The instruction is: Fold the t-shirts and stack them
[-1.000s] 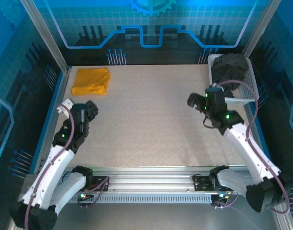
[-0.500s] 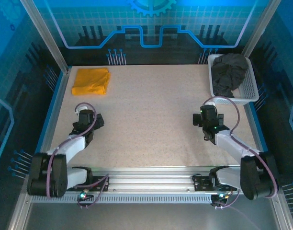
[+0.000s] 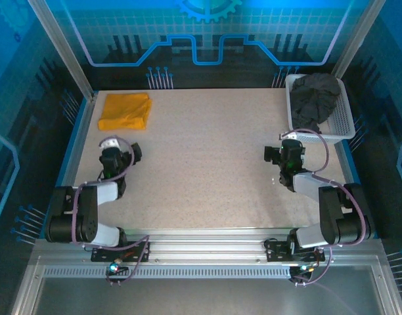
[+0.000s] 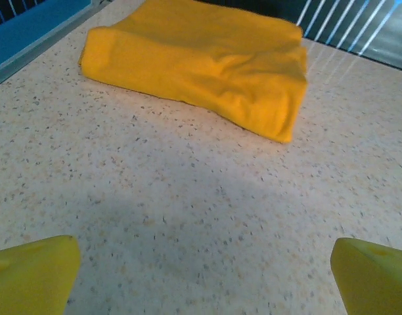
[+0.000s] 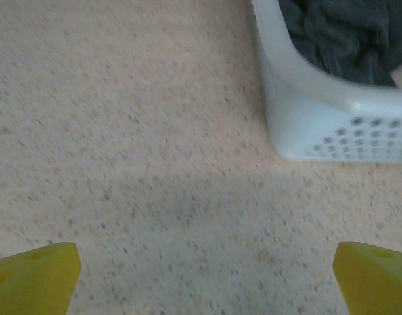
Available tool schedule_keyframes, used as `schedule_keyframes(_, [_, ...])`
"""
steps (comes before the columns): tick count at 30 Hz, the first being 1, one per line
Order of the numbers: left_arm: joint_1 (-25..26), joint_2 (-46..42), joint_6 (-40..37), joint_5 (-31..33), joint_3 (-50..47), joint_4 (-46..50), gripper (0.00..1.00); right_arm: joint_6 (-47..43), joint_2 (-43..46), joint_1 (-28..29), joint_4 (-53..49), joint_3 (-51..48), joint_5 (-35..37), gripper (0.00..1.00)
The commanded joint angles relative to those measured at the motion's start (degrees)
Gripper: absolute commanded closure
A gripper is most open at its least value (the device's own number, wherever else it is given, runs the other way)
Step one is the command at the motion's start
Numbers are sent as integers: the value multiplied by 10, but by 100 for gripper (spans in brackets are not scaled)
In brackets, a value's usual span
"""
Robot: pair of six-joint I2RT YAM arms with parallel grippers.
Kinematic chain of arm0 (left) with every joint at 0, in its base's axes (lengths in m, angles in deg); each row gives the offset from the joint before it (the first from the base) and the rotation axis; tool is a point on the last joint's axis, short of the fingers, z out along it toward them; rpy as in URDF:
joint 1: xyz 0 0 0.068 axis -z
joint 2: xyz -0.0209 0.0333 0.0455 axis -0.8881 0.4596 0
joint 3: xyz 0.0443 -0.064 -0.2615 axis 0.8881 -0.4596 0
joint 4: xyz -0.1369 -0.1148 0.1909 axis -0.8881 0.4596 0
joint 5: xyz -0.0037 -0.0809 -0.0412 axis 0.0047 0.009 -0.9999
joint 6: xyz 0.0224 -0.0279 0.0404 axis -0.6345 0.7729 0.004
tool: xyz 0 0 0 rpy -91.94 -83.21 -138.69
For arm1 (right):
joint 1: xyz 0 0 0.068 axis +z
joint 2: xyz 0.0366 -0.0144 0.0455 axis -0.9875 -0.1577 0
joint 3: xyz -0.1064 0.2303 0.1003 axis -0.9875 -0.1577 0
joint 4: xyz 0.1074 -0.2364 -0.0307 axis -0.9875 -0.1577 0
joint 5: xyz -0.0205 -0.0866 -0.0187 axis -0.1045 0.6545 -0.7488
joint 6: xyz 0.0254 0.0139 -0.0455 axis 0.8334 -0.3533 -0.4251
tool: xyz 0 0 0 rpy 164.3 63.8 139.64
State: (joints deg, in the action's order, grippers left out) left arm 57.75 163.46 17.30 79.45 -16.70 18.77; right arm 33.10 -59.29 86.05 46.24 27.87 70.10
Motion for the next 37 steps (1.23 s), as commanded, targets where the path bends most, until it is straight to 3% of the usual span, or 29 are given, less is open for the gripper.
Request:
schedule_keyframes(1, [23,30,-52,-31,-64,-219,1,-18,-14,-13,105,-22,-43,0])
schedule_keyframes(4, [50,108,-102,-49,-71,-330,1,-33,-22,-9,131,-33,-66,0])
schedule_keyframes(6, [47,71,-78,-23,-50,-231,1,-36,-27,-11,155,-45,-75,0])
schedule_keyframes(8, [36,80,-70,-32,-30,-213,1,-41,-44,-11,220,-70,-78,0])
schedule_keyframes(10, [36,71,-76,-50,-2,-144,1,-38,-42,-13,216,-69,-85,0])
schedule_keyframes(18, [34,72,-78,-63,10,-124,1,-42,-43,-7,201,-61,-74,0])
schedule_keyframes(20, [35,73,-76,-50,-3,-149,1,-42,-43,-7,201,-61,-74,0])
schedule_keyframes(24, [43,94,-70,11,-70,-302,1,-41,-43,-7,202,-62,-74,0])
schedule_keyframes(30, [47,74,-79,-9,13,-120,1,-42,-43,-7,202,-61,-73,0])
schedule_keyframes(37, [50,75,-81,-4,16,-118,1,-41,-44,-6,202,-61,-72,0])
